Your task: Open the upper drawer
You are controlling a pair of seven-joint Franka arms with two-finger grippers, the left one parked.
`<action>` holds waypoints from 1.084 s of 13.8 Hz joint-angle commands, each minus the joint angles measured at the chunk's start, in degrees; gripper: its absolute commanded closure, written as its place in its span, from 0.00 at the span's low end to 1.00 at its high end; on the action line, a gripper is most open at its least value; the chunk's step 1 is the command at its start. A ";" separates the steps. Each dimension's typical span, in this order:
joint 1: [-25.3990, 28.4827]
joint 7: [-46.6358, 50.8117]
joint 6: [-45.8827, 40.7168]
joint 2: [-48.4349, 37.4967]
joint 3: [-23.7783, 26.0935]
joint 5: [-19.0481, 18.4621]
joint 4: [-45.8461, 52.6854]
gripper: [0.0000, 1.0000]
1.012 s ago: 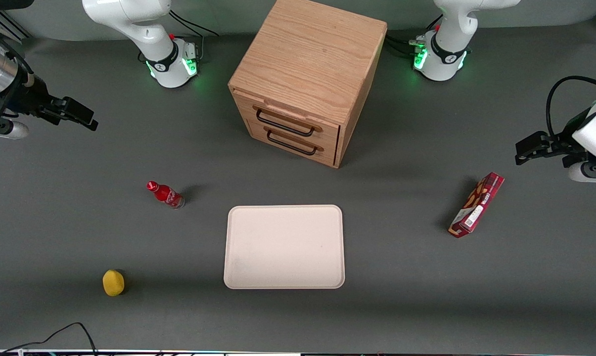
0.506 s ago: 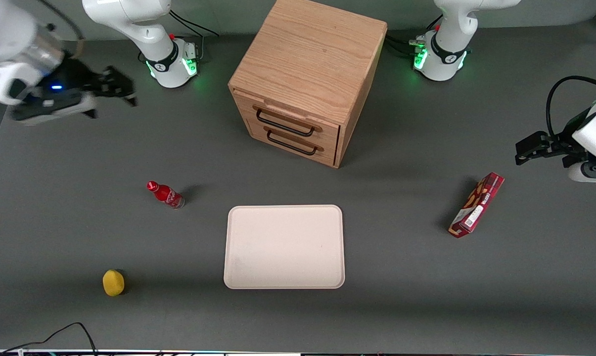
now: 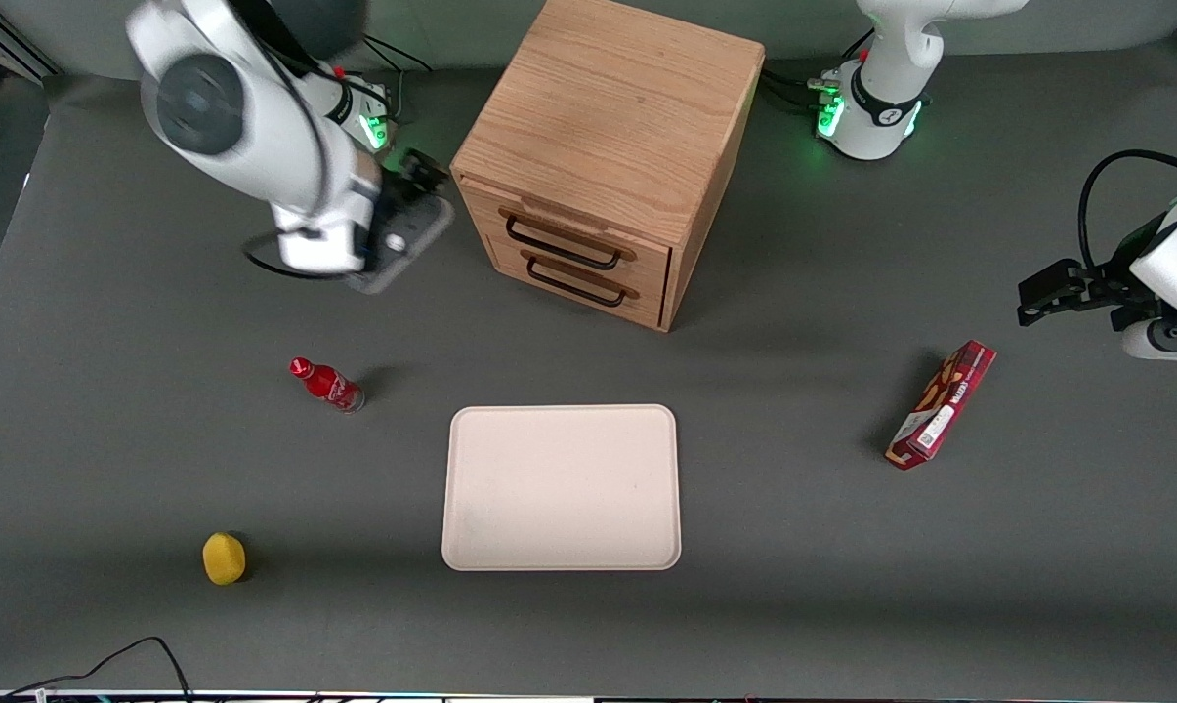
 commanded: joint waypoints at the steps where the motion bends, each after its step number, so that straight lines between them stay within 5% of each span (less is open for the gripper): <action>1: 0.08 -1.83 5.17 8.88 4.00 0.78 5.86 0.00; 15: 3.07 -1.83 17.59 13.11 7.62 -2.47 0.94 0.00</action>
